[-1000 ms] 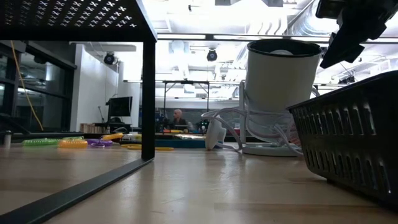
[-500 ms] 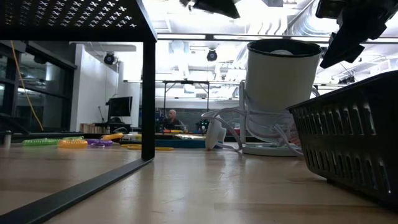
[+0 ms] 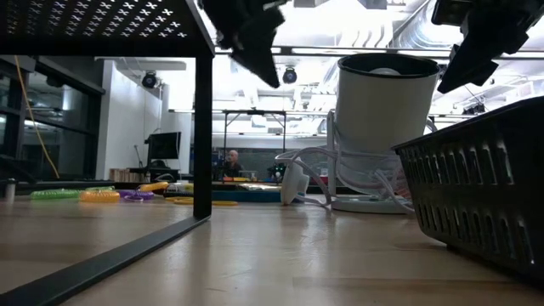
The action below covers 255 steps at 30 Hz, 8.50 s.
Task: Pick & Place Office Desk Supplies
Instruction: Put the blue rubberband into the gray bin
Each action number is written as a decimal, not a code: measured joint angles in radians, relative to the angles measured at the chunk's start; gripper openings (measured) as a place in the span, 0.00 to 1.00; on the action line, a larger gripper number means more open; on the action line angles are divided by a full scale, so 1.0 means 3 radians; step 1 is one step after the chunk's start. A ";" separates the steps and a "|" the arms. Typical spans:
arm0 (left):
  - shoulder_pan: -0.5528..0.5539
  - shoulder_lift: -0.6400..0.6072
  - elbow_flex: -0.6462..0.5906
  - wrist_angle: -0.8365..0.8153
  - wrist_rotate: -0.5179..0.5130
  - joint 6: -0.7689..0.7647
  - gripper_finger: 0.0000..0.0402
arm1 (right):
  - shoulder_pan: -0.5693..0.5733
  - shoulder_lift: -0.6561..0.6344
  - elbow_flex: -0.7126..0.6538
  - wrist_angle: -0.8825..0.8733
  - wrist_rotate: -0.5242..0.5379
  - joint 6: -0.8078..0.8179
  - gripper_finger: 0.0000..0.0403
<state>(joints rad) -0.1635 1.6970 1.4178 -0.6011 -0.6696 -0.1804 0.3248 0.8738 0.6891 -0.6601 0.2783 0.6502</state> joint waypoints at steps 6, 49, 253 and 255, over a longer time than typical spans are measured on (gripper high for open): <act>0.0431 -0.0063 -0.0001 -0.0268 0.0612 -0.0078 0.17 | 0.0001 0.0001 0.0000 0.0032 -0.0001 0.0000 0.26; 0.0839 0.0222 -0.0838 0.0183 0.1686 0.0088 0.17 | 0.0001 0.0001 0.0000 0.0167 -0.0001 0.0000 0.26; -0.0839 0.1259 0.0579 0.4154 0.1067 0.2645 0.00 | 0.0451 0.0880 0.0000 0.1416 -0.1490 0.0173 0.26; -0.0839 0.1259 0.0579 0.4153 0.1067 0.2645 0.00 | 0.0451 0.0916 0.0000 0.1494 -0.1544 0.0173 0.26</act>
<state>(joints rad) -0.4152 2.0747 1.5913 0.6449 -0.3496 0.6132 0.4603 1.1485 0.6891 -0.2119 -0.1849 0.7021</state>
